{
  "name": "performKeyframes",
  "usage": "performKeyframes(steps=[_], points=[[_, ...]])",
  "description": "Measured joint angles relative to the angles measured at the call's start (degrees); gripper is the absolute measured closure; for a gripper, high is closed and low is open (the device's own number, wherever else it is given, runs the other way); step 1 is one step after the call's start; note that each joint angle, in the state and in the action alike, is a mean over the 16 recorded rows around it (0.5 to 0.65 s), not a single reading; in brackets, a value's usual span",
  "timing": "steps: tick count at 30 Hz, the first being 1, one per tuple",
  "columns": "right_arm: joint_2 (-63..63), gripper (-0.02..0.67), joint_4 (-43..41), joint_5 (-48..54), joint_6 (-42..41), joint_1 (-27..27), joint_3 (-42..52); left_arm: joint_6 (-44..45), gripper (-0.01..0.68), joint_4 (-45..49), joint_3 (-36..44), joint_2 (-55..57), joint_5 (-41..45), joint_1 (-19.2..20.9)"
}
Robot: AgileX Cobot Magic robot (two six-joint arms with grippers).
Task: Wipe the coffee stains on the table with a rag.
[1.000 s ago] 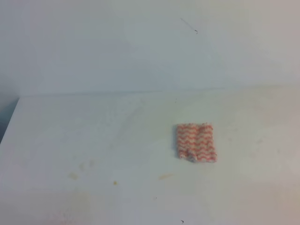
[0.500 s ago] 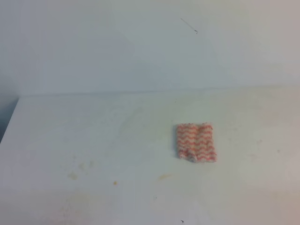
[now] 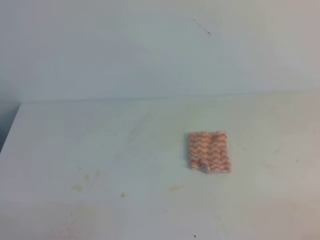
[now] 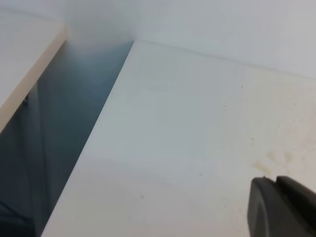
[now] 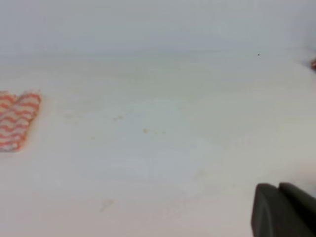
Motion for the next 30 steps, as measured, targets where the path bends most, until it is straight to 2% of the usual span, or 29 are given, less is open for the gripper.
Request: performKeyframes(steps=[18, 30], points=[[0.04, 0.652, 0.27, -0.13, 1.06, 4.5, 0.0, 0.0, 0.674, 0.0, 0.0, 0.0, 0.0, 0.0], [0.04, 0.652, 0.22, -0.28, 1.06, 4.79, 0.0, 0.0, 0.674, 0.0, 0.0, 0.0, 0.0, 0.0]])
